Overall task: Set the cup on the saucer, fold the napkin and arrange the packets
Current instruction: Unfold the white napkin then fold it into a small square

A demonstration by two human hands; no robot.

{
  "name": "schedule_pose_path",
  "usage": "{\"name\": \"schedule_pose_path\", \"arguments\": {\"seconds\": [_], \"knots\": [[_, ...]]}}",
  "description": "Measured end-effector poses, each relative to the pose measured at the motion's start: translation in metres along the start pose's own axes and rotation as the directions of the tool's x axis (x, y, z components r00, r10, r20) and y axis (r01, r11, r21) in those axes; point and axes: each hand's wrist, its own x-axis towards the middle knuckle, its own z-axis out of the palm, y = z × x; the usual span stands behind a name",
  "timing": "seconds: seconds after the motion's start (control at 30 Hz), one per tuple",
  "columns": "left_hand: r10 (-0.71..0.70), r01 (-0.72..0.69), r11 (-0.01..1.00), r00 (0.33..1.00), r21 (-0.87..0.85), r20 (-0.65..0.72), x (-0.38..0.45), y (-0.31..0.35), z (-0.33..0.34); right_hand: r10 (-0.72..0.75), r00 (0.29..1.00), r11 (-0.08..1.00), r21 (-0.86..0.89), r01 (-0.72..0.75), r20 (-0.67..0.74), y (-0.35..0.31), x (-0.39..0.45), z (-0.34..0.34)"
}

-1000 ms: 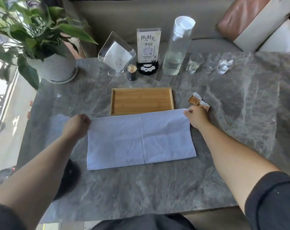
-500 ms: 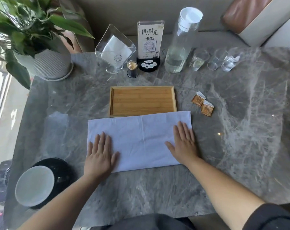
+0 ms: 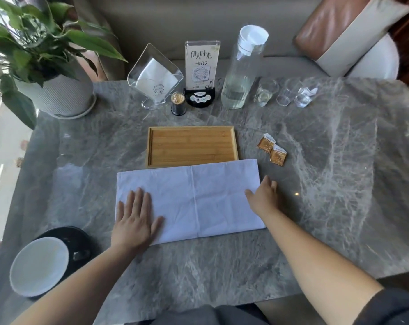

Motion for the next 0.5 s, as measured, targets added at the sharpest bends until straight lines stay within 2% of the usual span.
{"name": "schedule_pose_path", "arguments": {"seconds": [0.13, 0.27, 0.5], "knots": [[0.005, -0.005, 1.0, 1.0, 0.005, 0.004, 0.001, 0.001, -0.002, 0.114, 0.981, 0.978, 0.155, -0.138, 0.158, 0.007, 0.009, -0.007], [0.015, -0.014, 1.0, 1.0, -0.02, 0.006, 0.001, 0.001, -0.003, 0.071, 0.957, 0.893, 0.41, -0.187, 0.282, 0.014, 0.015, -0.013], [0.01, -0.009, 1.0, 1.0, -0.027, 0.027, 0.001, 0.002, -0.004, -0.018, 0.951, 0.889, 0.44, -0.126, 0.308, 0.01, 0.016, -0.022]]}}
